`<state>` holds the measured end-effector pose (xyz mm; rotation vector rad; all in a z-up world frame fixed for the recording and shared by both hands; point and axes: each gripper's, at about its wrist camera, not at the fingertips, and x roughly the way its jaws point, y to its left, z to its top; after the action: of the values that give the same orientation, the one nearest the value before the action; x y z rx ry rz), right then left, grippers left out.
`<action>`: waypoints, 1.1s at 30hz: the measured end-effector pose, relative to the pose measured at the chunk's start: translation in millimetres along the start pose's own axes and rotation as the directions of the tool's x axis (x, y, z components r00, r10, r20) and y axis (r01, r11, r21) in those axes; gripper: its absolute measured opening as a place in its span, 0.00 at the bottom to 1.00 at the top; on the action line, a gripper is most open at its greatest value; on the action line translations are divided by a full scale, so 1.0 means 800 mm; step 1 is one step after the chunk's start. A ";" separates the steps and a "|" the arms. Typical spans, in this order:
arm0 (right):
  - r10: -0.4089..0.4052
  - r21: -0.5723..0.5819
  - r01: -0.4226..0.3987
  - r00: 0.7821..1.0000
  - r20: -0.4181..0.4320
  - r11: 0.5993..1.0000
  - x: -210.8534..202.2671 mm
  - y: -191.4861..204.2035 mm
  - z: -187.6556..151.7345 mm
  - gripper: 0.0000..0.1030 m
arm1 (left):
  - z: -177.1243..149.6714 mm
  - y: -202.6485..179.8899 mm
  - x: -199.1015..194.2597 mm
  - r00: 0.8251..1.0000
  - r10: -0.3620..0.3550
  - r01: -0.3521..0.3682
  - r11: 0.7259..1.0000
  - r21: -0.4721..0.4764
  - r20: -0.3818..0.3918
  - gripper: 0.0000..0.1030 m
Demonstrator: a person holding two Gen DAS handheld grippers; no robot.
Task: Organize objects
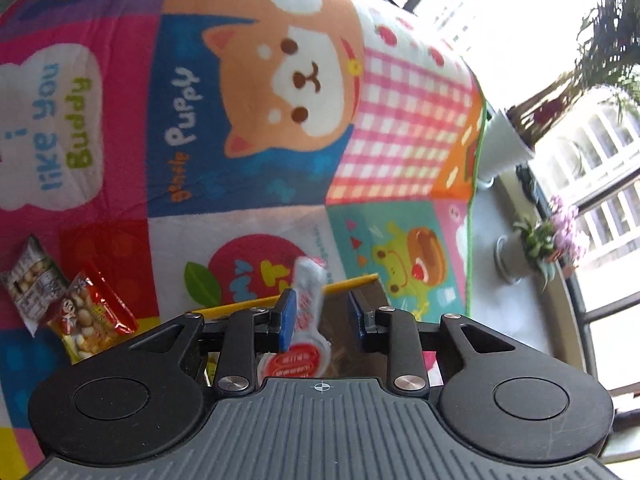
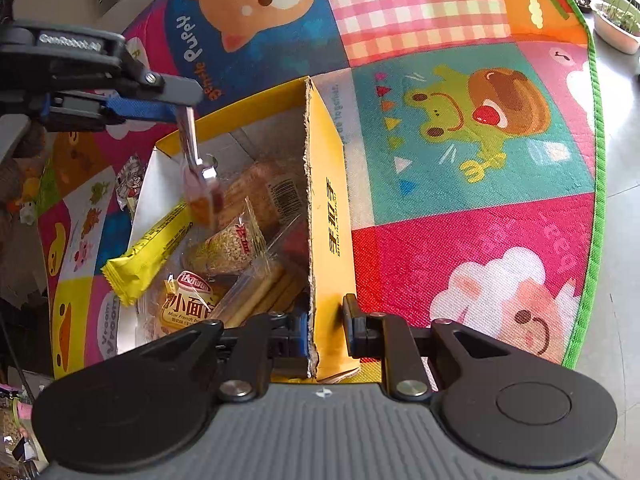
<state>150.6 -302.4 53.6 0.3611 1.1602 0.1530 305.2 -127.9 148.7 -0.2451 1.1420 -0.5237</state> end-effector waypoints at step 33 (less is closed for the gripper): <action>-0.013 0.002 0.013 1.000 0.011 1.000 0.002 0.003 -0.002 0.17 | -0.018 -0.043 0.106 0.974 0.198 -0.168 0.957 0.237 -0.111 0.30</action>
<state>150.2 -299.2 52.4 0.3560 1.1519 0.1385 309.1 -200.1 90.4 0.0949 1.2098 -0.5053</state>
